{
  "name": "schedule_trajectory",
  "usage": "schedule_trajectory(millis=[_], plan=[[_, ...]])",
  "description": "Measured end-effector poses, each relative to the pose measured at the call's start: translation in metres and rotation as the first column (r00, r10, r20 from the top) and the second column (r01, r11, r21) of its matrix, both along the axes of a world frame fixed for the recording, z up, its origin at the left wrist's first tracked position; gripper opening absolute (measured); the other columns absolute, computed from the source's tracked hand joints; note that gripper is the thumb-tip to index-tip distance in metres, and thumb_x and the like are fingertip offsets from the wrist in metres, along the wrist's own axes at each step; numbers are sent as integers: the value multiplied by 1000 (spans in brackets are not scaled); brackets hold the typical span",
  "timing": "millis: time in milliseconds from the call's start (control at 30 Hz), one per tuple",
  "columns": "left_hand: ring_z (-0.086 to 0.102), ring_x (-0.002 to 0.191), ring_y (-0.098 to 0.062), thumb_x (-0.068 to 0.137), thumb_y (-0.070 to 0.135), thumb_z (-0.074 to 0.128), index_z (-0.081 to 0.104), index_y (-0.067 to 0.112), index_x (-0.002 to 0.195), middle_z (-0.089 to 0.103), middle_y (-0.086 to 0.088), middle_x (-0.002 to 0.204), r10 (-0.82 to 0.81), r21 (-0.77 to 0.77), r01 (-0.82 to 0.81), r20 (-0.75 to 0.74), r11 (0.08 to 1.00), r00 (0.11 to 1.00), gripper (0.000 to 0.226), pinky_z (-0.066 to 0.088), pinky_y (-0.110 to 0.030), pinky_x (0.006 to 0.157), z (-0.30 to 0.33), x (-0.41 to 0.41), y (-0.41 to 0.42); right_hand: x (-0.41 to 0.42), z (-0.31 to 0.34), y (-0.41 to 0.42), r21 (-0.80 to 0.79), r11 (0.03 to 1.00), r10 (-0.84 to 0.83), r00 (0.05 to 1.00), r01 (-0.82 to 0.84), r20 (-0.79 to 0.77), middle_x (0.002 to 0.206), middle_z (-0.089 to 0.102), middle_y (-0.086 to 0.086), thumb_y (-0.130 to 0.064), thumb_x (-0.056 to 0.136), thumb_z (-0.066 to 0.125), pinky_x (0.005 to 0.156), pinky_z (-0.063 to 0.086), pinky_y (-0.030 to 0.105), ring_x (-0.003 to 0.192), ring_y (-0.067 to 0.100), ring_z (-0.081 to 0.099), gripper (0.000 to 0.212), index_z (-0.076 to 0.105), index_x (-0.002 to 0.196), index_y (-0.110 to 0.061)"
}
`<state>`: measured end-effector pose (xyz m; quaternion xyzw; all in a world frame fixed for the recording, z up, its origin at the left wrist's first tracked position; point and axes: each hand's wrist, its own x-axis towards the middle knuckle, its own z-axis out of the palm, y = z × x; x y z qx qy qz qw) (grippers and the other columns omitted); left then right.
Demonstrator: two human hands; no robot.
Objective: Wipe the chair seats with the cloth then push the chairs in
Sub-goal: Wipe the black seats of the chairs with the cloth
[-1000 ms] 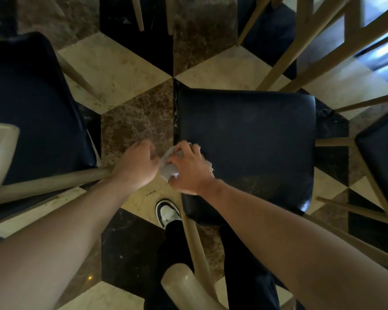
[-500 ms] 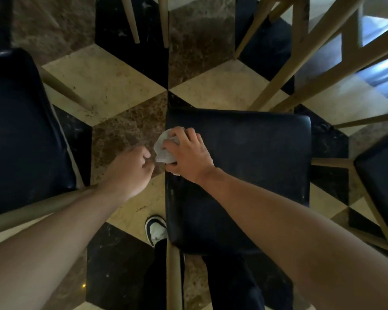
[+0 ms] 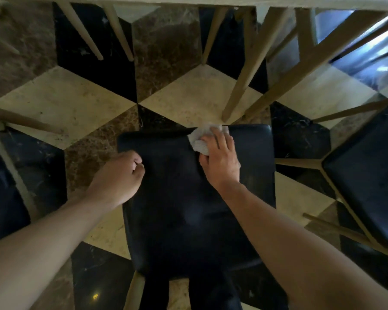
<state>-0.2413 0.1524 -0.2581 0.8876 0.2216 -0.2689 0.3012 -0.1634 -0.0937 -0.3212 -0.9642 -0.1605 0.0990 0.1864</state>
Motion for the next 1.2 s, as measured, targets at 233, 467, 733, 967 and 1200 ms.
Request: schedule_trajectory(millis=[233,467,733,967,1200], plan=[[59,97,-12,101,29,49,58,23,122,59,3,118,-80,-55,80,3,995,997,24,52,-34,81,6,38,-79,27,3,-107,-5,971,-239,966,240,-97,153,36,10,-17,92,66,107,41,48,136,39,36,46,50,135,-15],[60,96,-13,101,28,50,60,21,118,59,4,116,-155,-56,156,26,986,988,21,53,-36,83,11,47,-96,58,-4,-139,104,665,-675,655,739,-341,133,48,2,-40,97,59,89,48,39,107,21,56,47,48,138,-20],[60,97,-12,102,27,50,60,20,121,59,2,120,-133,-30,134,19,991,991,23,52,-31,81,6,41,-91,75,-3,-101,73,808,-562,802,584,-204,140,47,4,-44,97,60,90,51,44,119,29,55,46,50,134,-18],[59,102,-13,101,26,52,60,19,122,58,0,122,-47,7,47,43,999,998,23,47,-28,80,7,33,-71,78,1,2,-86,996,-24,983,9,-180,134,57,10,-40,98,59,110,32,43,124,34,50,41,54,134,-21],[61,100,-16,101,24,53,61,16,120,59,-3,121,-6,45,5,30,999,1000,23,51,-32,82,12,16,-36,54,3,32,106,990,123,954,-97,-274,136,54,4,-37,97,62,105,37,42,123,29,47,41,54,135,-23]])
